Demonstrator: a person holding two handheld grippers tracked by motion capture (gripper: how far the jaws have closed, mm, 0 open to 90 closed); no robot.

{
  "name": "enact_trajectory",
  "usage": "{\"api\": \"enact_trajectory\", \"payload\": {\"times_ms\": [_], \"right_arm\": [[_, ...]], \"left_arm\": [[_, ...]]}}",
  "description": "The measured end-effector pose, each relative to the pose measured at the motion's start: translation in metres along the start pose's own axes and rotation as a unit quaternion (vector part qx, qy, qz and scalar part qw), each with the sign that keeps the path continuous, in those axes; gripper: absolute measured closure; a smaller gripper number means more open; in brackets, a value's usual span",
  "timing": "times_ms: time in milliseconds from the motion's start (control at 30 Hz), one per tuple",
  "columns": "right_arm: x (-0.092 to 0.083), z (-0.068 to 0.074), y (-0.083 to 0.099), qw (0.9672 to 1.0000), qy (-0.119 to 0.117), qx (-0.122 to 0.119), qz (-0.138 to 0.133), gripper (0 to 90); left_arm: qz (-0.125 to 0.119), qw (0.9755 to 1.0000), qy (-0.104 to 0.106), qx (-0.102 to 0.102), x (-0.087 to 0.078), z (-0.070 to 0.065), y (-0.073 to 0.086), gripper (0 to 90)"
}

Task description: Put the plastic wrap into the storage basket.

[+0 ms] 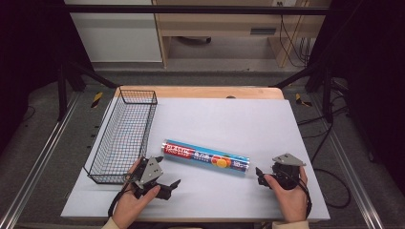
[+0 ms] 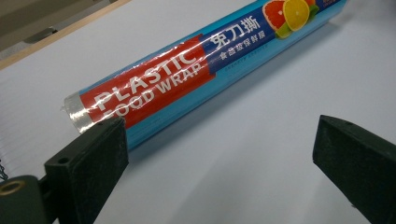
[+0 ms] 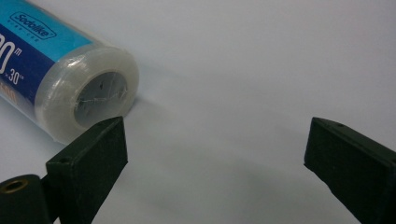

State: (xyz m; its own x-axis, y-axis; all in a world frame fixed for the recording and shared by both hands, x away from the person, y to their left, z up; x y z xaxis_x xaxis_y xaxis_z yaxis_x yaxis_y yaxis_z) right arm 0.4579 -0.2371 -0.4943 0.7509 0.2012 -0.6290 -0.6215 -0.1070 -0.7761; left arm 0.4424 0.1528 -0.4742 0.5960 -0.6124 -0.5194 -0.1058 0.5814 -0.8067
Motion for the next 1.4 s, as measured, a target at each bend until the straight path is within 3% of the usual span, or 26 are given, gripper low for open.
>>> {"api": "enact_trajectory", "payload": {"times_ms": [133,300,433,467,500,633,800,900,933,967,1067,1100,1333,1400], "right_arm": [[0.003,0.002,0.001,0.9999,-0.007,-0.006,0.011,6.3],[-0.002,0.002,0.0,0.9999,-0.012,-0.01,0.006,6.5],[-0.011,0.01,-0.011,0.9982,-0.011,-0.058,-0.006,6.6],[-0.011,0.01,-0.011,0.9982,-0.011,-0.058,-0.006,6.6],[-0.018,0.019,-0.022,0.9953,-0.013,-0.095,-0.013,6.6],[-0.027,0.037,-0.044,0.9899,-0.031,-0.137,-0.015,5.8],[-0.038,0.064,-0.078,0.9786,-0.049,-0.199,-0.023,5.0],[-0.039,0.074,-0.091,0.9733,-0.066,-0.218,-0.024,6.3],[-0.039,0.074,-0.091,0.9733,-0.066,-0.218,-0.024,6.3],[-0.036,0.08,-0.099,0.9693,-0.065,-0.236,-0.022,5.7],[-0.032,0.084,-0.104,0.9679,-0.07,-0.241,-0.015,5.9],[-0.026,0.088,-0.107,0.9643,-0.08,-0.252,-0.008,6.8],[0.001,0.1,-0.104,0.9493,-0.12,-0.287,0.043,7.4],[0.004,0.102,-0.103,0.9477,-0.12,-0.292,0.049,7.2]], "left_arm": [[-0.001,1.0,0.004,-0.001,0.001,-0.002,-0.001,3.6],[-0.001,1.0,0.007,0.002,0.002,-0.003,-0.002,3.6],[0.001,0.9999,0.011,0.005,0.0,-0.004,0.0,3.6],[0.001,0.9999,0.011,0.005,0.0,-0.004,0.0,3.6],[0.004,0.9999,0.011,0.006,0.0,-0.004,0.001,3.6],[0.005,0.9999,0.009,0.003,-0.001,-0.005,0.001,3.7],[0.003,1.0,0.003,0.001,-0.003,-0.002,0.001,3.5],[0.002,1.0,0.005,-0.001,-0.003,-0.001,0.001,3.5],[0.002,1.0,0.005,-0.001,-0.003,-0.001,0.001,3.4],[0.001,1.0,0.005,-0.001,-0.004,-0.001,0.001,3.4],[-0.001,0.9999,0.014,0.001,-0.005,-0.002,0.001,3.3],[0.001,0.9999,0.016,0.002,-0.005,-0.002,0.002,3.3],[0.006,0.9998,0.02,-0.002,-0.003,-0.001,0.004,3.3],[0.006,0.9998,0.02,-0.002,-0.003,0.0,0.004,3.3]]}}
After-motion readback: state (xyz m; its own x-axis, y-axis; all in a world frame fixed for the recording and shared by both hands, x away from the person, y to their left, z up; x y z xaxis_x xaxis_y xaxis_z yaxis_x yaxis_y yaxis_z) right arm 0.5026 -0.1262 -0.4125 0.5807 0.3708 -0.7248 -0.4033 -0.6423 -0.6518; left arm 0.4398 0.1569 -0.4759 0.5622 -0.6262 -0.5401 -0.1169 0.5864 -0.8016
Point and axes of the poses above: each handheld gripper's, and its own axes: x roughly forward along the jaws, y roughly out of its underside, z roughly to its left, the point moved 4 cm from there along x, roughly forward along the jaws, and after that the axes turned 8 degrees about x, right-handed, at the moved point
